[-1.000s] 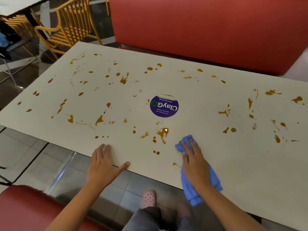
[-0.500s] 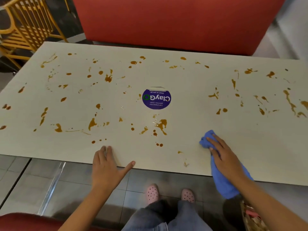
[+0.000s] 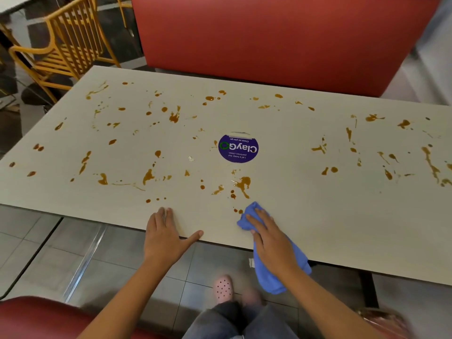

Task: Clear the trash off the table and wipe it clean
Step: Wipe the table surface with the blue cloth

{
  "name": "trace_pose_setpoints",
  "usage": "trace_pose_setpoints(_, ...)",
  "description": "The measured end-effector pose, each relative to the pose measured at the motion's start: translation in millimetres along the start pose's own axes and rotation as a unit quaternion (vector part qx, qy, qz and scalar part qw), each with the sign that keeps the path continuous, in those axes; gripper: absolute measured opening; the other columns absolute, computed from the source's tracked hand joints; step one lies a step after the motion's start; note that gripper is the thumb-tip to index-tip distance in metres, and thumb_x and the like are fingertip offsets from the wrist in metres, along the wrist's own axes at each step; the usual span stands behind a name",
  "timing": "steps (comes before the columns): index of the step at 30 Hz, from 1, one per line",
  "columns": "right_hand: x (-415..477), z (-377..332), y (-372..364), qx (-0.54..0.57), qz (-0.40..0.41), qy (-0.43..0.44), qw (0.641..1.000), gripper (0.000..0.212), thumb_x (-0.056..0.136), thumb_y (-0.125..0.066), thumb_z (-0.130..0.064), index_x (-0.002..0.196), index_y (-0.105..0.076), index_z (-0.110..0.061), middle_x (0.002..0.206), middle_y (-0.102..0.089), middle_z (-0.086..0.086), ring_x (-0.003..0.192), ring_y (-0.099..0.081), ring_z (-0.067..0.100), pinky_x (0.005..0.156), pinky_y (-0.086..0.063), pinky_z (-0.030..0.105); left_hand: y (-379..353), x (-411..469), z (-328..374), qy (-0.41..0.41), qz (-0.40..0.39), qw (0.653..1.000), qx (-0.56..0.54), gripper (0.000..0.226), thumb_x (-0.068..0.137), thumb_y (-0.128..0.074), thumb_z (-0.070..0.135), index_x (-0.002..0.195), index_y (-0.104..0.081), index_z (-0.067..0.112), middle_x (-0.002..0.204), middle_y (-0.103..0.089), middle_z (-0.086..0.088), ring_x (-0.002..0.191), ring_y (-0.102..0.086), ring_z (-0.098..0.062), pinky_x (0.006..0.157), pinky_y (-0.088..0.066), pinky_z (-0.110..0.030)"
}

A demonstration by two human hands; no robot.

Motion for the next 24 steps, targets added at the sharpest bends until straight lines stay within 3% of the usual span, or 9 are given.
trace_pose_setpoints(3,-11,17,12,-0.027,-0.050,0.050,0.997,0.067,0.085,-0.008,-0.048,0.141,-0.034,-0.024,0.151,-0.017,-0.008,0.136,-0.025,0.008,0.101,-0.011,0.002,2,0,1,-0.002,-0.001,1.000,-0.005,0.133,0.044,0.005,0.087,0.147,-0.011,0.005,0.153,-0.014,-0.016,0.140,-0.011,-0.029,0.117,-0.011,-0.037)
trace_pose_setpoints(6,-15,38,29,-0.004,-0.064,0.061,0.996,0.045,0.094,-0.029,-0.031,0.137,-0.040,-0.026,0.145,-0.018,-0.016,0.129,-0.026,0.000,0.100,-0.010,-0.001,3,-2,2,-0.001,0.003,1.000,-0.012,0.131,0.046,0.002,0.087,0.147,-0.012,0.005,0.153,-0.014,-0.015,0.140,-0.011,-0.030,0.116,-0.010,-0.037)
trace_pose_setpoints(9,-12,64,47,0.018,-0.037,0.008,0.999,0.039,0.098,-0.040,-0.014,0.136,-0.043,-0.025,0.143,-0.025,-0.017,0.126,-0.029,-0.001,0.094,-0.011,-0.006,3,-2,2,-0.003,-0.002,1.000,-0.009,0.125,0.054,-0.008,0.089,0.147,-0.009,0.004,0.154,-0.011,-0.015,0.141,-0.008,-0.029,0.117,-0.008,-0.036)
trace_pose_setpoints(11,-3,75,55,0.043,0.004,-0.043,0.998,0.042,0.097,-0.041,-0.010,0.136,-0.041,-0.025,0.145,-0.029,-0.015,0.132,-0.030,0.003,0.096,-0.013,-0.002,2,-2,2,-0.004,-0.006,1.000,-0.006,0.122,0.062,-0.013,0.092,0.147,-0.007,0.004,0.154,-0.009,-0.015,0.142,-0.007,-0.029,0.117,-0.008,-0.036)
trace_pose_setpoints(14,14,64,49,0.034,0.047,-0.088,0.994,0.041,0.098,-0.037,-0.010,0.138,-0.040,-0.019,0.151,-0.026,0.000,0.139,-0.026,0.015,0.103,-0.019,0.014,1,-2,1,-0.003,-0.007,1.000,-0.007,0.108,0.075,-0.029,0.081,0.147,-0.005,0.005,0.155,-0.007,-0.014,0.142,-0.005,-0.029,0.118,-0.007,-0.037)
trace_pose_setpoints(18,22,15,18,0.028,0.057,-0.069,0.996,0.042,0.099,-0.034,-0.013,0.141,-0.035,-0.020,0.152,-0.020,0.003,0.141,-0.018,0.017,0.110,-0.020,0.023,2,-3,2,0.000,-0.012,1.000,-0.005,0.108,0.075,-0.029,0.081,0.148,-0.002,0.006,0.155,-0.005,-0.013,0.143,-0.003,-0.028,0.118,-0.006,-0.036)
trace_pose_setpoints(21,13,-10,-5,0.051,0.037,-0.004,0.998,0.040,0.099,-0.035,-0.017,0.139,-0.037,-0.022,0.149,-0.024,-0.005,0.139,-0.018,0.008,0.108,-0.020,0.013,2,-3,1,0.004,-0.017,1.000,-0.013,0.121,0.063,-0.014,0.092,0.148,-0.003,0.006,0.155,-0.005,-0.013,0.143,-0.003,-0.028,0.118,-0.006,-0.036)
trace_pose_setpoints(24,1,-12,-7,0.040,-0.002,0.047,0.998,0.047,0.094,-0.022,-0.038,0.139,-0.030,-0.029,0.142,-0.017,-0.018,0.131,-0.017,-0.002,0.100,-0.012,0.000,2,-2,2,0.002,-0.023,1.000,-0.009,0.111,0.074,-0.026,0.084,0.148,0.000,0.006,0.155,-0.004,-0.013,0.143,-0.002,-0.028,0.118,-0.006,-0.036)
Point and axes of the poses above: each hand's wrist, its own x-axis towards the middle knuckle, its own y-axis out of the back of the hand, z = x × y, the point moved 3 cm from there along x, towards the middle knuckle
